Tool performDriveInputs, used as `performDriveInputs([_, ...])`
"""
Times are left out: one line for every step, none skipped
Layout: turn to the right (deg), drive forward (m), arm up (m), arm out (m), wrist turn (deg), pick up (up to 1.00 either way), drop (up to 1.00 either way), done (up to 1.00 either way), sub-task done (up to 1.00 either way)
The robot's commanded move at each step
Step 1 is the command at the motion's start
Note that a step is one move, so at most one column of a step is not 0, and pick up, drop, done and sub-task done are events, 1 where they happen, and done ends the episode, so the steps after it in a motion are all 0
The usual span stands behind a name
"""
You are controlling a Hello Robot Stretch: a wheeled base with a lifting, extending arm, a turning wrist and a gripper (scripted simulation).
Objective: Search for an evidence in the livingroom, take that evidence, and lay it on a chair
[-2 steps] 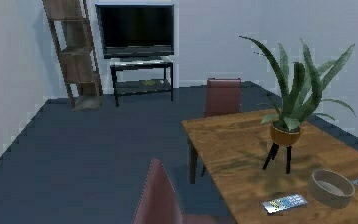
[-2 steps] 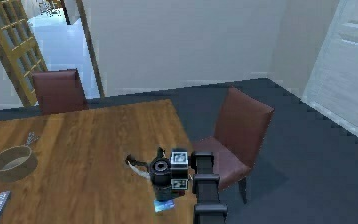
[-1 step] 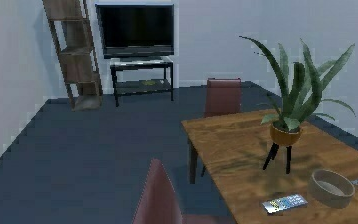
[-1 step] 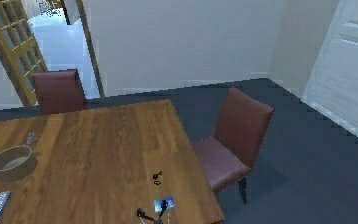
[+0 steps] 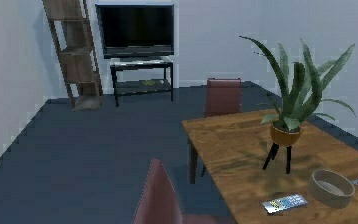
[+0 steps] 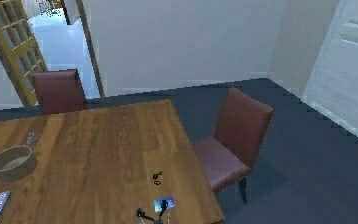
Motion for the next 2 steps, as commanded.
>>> performDriveInputs([0.0,0.00,0.10,0.00,0.0,0.00,0.00,0.00,0.00])
performDriveInputs([0.0,0.00,0.36,0.00,0.0,0.00,0.00,0.00,0.00])
